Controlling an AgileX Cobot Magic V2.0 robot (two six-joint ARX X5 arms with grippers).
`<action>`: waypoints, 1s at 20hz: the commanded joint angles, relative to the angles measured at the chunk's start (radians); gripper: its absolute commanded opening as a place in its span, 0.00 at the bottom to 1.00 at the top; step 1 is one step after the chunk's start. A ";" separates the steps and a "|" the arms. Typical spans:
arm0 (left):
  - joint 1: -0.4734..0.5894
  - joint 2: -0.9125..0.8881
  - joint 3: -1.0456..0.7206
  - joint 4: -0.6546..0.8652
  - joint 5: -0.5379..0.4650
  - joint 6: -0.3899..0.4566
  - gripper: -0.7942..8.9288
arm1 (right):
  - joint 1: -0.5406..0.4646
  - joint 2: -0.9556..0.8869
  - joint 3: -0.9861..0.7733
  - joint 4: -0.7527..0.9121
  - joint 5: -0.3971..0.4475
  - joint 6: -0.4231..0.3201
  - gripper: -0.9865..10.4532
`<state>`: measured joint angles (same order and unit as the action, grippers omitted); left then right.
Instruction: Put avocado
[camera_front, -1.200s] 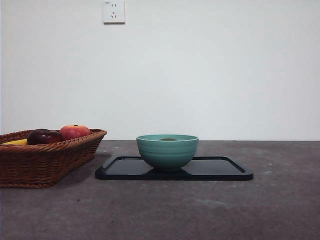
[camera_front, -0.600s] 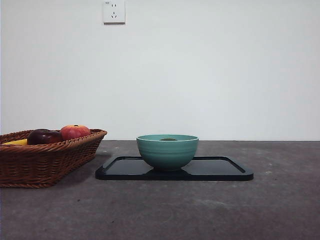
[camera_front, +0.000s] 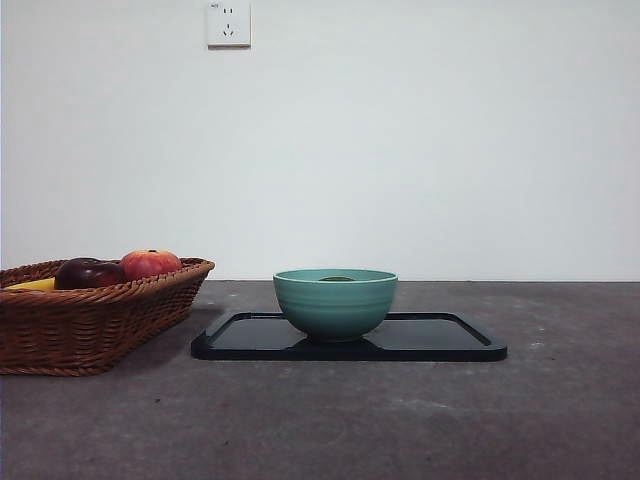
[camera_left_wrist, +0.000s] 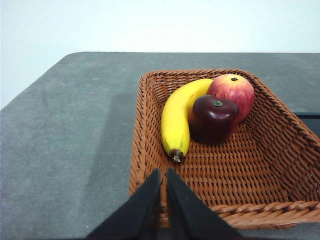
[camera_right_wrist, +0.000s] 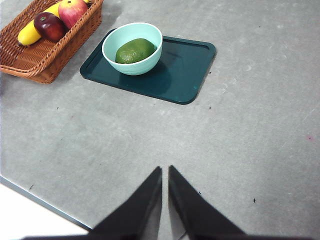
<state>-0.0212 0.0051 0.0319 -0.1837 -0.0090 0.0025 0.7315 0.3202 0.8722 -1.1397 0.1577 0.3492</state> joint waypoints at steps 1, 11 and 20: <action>0.002 -0.002 -0.021 -0.007 -0.002 0.008 0.10 | 0.008 0.003 0.006 0.010 0.000 0.010 0.10; 0.002 -0.002 -0.021 -0.007 -0.002 0.008 0.10 | -0.045 0.002 -0.005 0.053 0.063 -0.040 0.10; 0.002 -0.002 -0.021 -0.007 -0.002 0.008 0.10 | -0.503 -0.159 -0.480 0.858 -0.011 -0.280 0.10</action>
<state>-0.0212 0.0051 0.0319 -0.1837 -0.0090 0.0025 0.2302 0.1612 0.4000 -0.3035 0.1486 0.1070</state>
